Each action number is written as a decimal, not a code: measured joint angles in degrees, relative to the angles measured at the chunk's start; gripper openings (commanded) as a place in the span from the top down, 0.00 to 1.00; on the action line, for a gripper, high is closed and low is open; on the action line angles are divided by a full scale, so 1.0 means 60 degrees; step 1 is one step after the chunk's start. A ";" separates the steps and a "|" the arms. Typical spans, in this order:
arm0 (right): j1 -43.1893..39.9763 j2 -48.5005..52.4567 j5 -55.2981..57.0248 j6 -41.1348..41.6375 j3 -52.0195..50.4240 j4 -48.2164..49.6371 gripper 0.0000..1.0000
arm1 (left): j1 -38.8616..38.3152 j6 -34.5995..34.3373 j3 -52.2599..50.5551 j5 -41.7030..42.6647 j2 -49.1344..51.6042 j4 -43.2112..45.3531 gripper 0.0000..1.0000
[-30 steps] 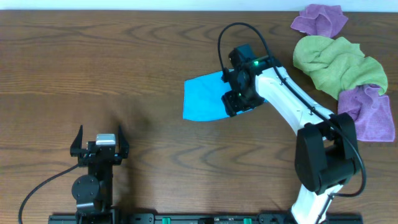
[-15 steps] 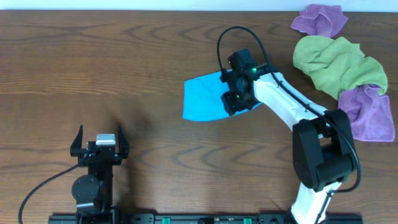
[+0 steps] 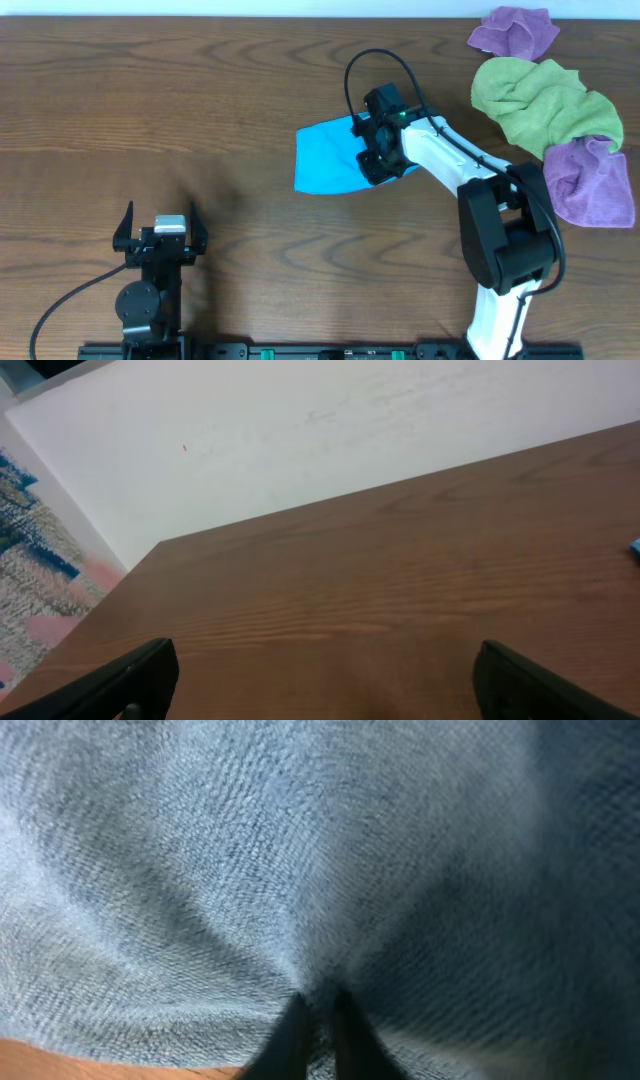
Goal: Fold the cloth
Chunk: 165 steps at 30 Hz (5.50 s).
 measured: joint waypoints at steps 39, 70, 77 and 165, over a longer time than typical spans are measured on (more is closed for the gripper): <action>-0.0120 0.0444 -0.1031 0.0229 0.8331 -0.4517 0.18 | 0.0000 0.0000 0.0000 0.0000 0.0000 0.0000 0.05; 0.0073 0.1989 0.0790 -0.0532 0.4819 -0.4302 0.43 | 0.0000 -0.0004 0.0000 0.0000 0.0000 0.0000 0.05; 0.0073 0.1989 0.1089 -0.0860 0.4167 -0.3461 0.48 | 0.0000 -0.0004 0.0000 0.0000 0.0000 0.0000 0.05; -0.0361 0.1872 0.0772 -0.1548 0.3104 -0.1749 0.71 | 0.0000 0.0000 0.0000 0.0000 0.0000 0.0000 0.05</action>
